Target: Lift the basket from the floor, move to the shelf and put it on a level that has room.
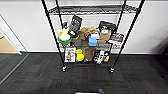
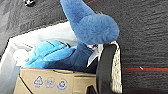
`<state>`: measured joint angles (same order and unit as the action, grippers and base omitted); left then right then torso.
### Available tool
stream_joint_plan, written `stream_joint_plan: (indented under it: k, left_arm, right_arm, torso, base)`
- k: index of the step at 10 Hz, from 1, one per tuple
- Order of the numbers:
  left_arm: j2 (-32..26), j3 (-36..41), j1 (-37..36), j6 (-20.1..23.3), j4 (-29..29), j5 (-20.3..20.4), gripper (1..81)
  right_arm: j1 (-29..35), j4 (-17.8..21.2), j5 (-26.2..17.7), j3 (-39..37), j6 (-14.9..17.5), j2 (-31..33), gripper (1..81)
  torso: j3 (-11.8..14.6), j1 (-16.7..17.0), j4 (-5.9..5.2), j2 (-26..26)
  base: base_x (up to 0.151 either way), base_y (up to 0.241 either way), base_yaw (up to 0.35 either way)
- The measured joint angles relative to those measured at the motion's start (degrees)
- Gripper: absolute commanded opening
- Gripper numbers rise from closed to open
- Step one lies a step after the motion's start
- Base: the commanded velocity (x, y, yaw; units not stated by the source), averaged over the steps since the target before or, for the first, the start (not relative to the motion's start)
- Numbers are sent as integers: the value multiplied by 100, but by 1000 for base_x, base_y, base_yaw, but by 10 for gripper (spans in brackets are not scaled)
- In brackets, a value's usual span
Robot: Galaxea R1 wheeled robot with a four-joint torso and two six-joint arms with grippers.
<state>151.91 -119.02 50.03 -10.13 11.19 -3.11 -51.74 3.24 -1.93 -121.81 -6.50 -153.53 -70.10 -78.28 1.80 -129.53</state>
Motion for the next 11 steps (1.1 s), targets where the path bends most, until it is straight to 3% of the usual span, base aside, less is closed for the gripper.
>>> stream_joint_plan:
  k: [6,9,11]
  left_arm:
    - [-108,162,-20,-4,24,52,10]
    - [-113,160,-95,-17,51,204,10]
    - [-116,160,-128,-17,66,195,10]
  right_arm:
    - [161,-30,-91,95,-20,13,10]
    - [530,-221,-540,169,-20,0,10]
    - [557,-269,-700,196,-20,20,10]
  torso:
    - [502,739,0,1139]
    - [561,1089,0,1690]
    - [758,1268,0,1978]
  base:
    - [0,0,0]
    - [0,0,0]
    - [0,0,0]
